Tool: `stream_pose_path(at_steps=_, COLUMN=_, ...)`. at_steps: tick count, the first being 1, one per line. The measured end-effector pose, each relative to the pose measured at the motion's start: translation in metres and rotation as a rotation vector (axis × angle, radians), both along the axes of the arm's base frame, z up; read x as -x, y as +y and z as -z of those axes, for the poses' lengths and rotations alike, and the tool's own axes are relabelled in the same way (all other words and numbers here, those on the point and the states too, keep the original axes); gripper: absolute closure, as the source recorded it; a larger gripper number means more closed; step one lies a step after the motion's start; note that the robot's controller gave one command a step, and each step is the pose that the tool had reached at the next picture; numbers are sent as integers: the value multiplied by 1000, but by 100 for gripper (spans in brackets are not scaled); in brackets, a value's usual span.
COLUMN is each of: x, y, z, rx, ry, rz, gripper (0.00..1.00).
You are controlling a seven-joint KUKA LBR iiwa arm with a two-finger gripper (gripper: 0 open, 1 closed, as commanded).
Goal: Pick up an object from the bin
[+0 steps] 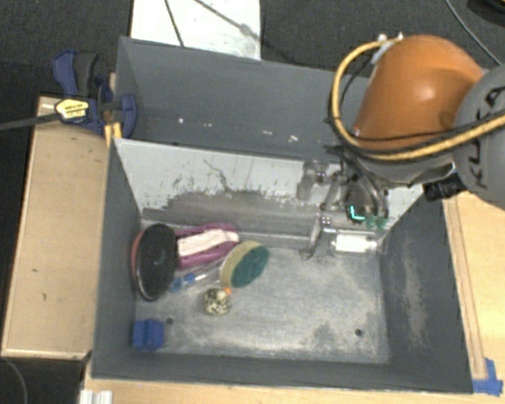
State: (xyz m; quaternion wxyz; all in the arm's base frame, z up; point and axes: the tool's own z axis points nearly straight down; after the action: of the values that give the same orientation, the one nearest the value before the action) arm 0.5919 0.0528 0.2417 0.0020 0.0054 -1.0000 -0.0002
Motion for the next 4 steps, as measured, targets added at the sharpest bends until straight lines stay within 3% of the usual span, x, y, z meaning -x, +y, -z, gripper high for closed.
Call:
stream_pose_path(at_steps=1, x=23, y=18, z=101, rx=0, ry=1, rz=178, gripper=0)
stream_pose_path(at_steps=2, x=11, y=49, z=176, rx=1, ry=2, rz=245, gripper=0)
stream_pose_path(at_steps=3, x=4, y=67, z=171, rx=2, ry=-11, rz=-23, gripper=0)
stream_pose_path(at_steps=4, x=39, y=106, z=171, rx=3, ry=-5, rz=-2, gripper=0)
